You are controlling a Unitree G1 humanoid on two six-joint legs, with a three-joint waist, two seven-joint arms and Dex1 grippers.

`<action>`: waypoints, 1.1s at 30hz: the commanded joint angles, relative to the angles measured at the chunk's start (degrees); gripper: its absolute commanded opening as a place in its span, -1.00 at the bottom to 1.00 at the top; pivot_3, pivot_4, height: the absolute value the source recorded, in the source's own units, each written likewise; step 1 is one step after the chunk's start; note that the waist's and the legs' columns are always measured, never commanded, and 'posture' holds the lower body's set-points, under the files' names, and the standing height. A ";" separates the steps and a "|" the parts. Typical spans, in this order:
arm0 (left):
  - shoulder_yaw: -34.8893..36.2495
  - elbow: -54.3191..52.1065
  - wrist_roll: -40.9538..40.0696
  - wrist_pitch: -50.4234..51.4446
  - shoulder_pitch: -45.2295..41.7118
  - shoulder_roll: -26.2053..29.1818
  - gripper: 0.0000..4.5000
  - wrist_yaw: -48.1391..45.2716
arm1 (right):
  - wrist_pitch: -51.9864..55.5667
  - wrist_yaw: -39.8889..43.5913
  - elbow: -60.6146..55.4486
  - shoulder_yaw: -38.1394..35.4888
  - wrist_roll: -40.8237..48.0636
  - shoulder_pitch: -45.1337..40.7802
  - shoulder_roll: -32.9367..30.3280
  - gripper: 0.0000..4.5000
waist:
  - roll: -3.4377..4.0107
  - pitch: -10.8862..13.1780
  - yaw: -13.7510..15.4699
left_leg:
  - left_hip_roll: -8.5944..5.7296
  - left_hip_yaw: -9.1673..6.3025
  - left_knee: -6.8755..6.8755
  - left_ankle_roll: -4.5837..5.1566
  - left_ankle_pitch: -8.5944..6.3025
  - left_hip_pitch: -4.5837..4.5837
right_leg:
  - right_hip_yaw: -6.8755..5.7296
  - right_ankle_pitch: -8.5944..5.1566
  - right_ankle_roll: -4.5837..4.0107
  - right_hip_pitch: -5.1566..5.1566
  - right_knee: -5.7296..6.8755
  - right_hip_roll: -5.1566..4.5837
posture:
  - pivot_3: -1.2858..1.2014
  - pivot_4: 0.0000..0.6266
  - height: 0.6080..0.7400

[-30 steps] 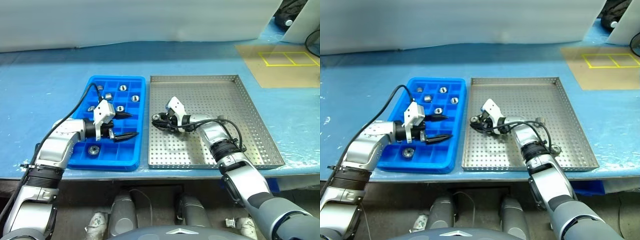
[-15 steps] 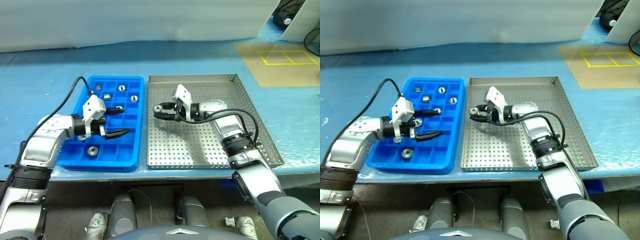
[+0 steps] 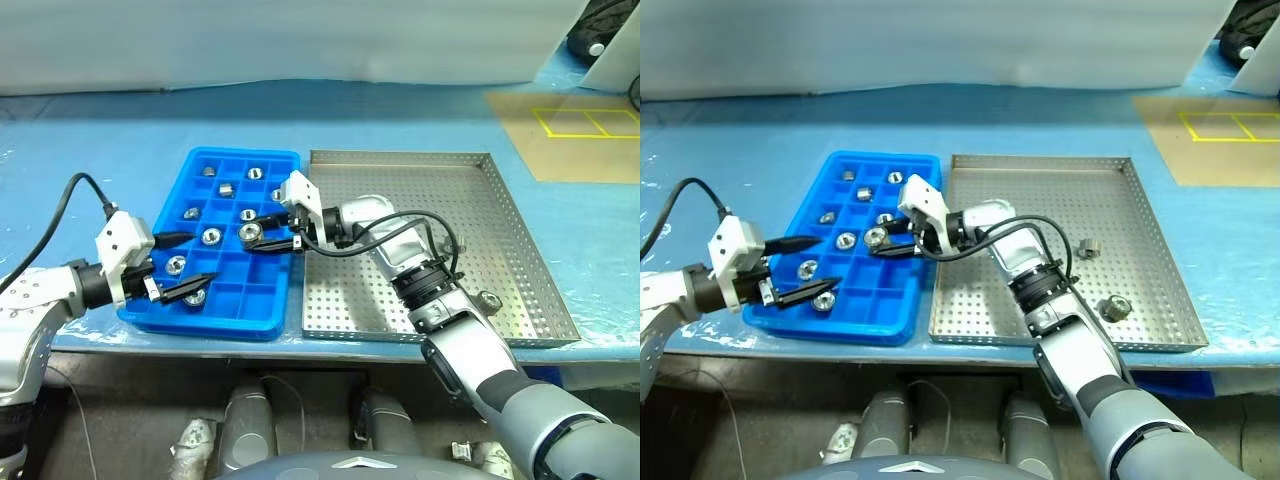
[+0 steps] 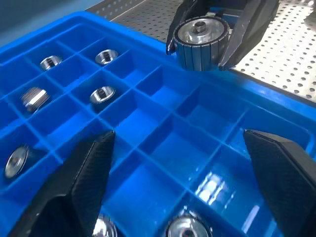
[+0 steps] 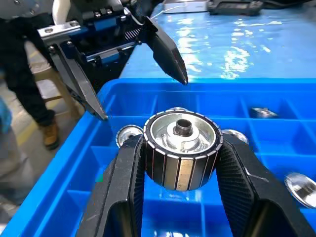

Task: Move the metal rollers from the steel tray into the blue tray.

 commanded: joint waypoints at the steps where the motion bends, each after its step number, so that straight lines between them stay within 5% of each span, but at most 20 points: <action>1: 7.46 -8.12 -2.57 2.38 6.50 -0.94 0.95 3.42 | -4.54 1.16 5.22 0.48 -0.49 -3.54 2.69 -0.27 | -0.02 0.00 0.19 | 0.01 0.00 0.00 0.00 0.00 0.00 | 0.01 -0.05 0.08 -0.03 -0.01 0.00 | 0.33 -0.52 1.00; 8: 10.74 -14.18 -4.60 4.41 12.94 -2.97 0.95 7.51 | -9.64 1.26 15.84 0.34 -2.87 -6.12 5.23 -0.27 | 0.01 0.03 2.84 | 0.00 -0.09 -0.22 -0.02 -0.01 -0.02 | -0.10 -0.24 0.22 -0.05 -0.01 0.00 | 0.36 -0.52 1.00; 16: 7.95 -13.59 -5.22 4.52 10.91 -2.49 0.95 9.00 | -13.35 -2.75 21.26 -0.07 -6.42 -5.88 6.84 -0.27 | 0.01 0.03 3.75 | -0.01 -0.16 -0.22 -0.02 -0.01 -0.04 | -0.08 -0.25 0.24 -0.07 0.00 0.01 | 0.33 -0.52 1.00; 24: 4.61 -9.45 -4.47 3.54 6.02 -1.12 0.95 7.19 | -12.30 -2.13 19.27 -1.86 -5.73 -5.75 4.61 0.91 | -0.01 0.01 3.46 | -0.03 -0.15 -0.21 -0.03 -0.01 -0.03 | -0.07 -0.25 0.24 -0.06 0.03 0.02 | 0.30 -0.52 1.00; 33: -3.28 0.27 -2.04 0.13 -5.11 0.22 0.95 2.89 | -4.82 -1.66 4.21 -6.28 -0.98 -3.72 -0.46 0.91 | -0.02 0.01 2.84 | -0.03 -0.13 -0.19 -0.06 0.02 -0.03 | -0.06 -0.07 -0.06 -0.07 0.06 0.04 | 0.16 -0.52 1.00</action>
